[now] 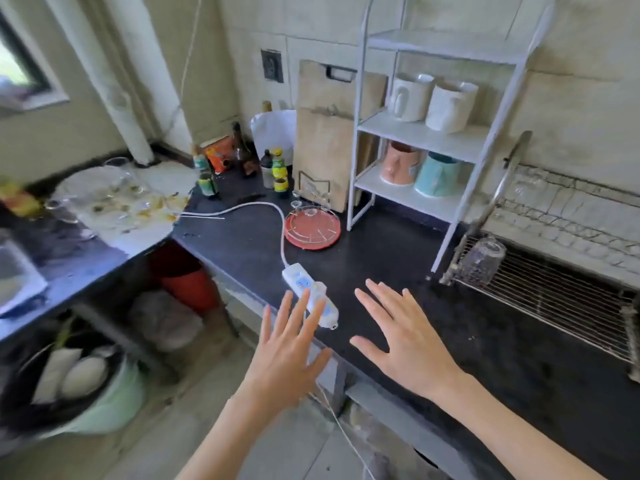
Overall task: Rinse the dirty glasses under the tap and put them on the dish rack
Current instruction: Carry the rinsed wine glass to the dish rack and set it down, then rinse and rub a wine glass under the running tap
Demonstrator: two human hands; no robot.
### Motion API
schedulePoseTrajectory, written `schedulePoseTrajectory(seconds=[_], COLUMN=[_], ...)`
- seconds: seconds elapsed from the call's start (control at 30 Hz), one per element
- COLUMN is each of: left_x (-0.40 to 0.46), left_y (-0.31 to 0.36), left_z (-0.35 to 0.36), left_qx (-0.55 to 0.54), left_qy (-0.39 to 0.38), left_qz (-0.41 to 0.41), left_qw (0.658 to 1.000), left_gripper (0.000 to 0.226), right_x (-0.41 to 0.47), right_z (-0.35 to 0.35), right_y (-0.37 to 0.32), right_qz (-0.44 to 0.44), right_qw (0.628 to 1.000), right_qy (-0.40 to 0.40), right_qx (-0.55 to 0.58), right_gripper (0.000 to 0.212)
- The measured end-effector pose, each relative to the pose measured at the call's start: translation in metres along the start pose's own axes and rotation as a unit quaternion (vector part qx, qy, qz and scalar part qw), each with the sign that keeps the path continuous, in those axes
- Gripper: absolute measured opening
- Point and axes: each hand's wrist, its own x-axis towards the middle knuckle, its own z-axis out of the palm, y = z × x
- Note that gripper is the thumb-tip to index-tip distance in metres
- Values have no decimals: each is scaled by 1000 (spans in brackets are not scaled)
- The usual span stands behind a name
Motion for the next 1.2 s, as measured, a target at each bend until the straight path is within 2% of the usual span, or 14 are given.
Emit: schedulePoseTrajectory(seconds=[0.17, 0.37, 0.53, 0.67, 0.87, 1.03, 1.1, 1.2], left_x=[-86, -150, -165, -145, -106, -88, -83, -75], left_y=[-81, -181, -257, -319, -390, -448, -474, -514], left_z=[-18, -39, -51, -69, -90, -72, -65, -53], left_qx=[8, 27, 32, -1, 10, -1, -10, -34], left_qy=[-2, 11, 29, 80, 90, 69, 42, 41], left_qz=[-103, -244, -334, -399, -431, -442, -445, -450], left_qw=[995, 969, 942, 913, 898, 894, 895, 891], left_gripper=[68, 69, 68, 82, 82, 84, 79, 74], right_x=[38, 109, 191, 272, 376, 444, 470, 509], right_z=[34, 72, 100, 113, 124, 158, 174, 197], right_y=[-100, -202, -268, -311, -350, -374, -383, -401], right_qz=[-96, -190, -261, -303, -329, -326, -319, -298], right_qw=[994, 976, 957, 944, 936, 931, 931, 934], right_qy=[-10, -64, -91, -90, -95, -144, -160, -176], right_qx=[56, 87, 87, 93, 81, 75, 77, 83], right_gripper=[65, 67, 77, 78, 66, 63, 62, 62])
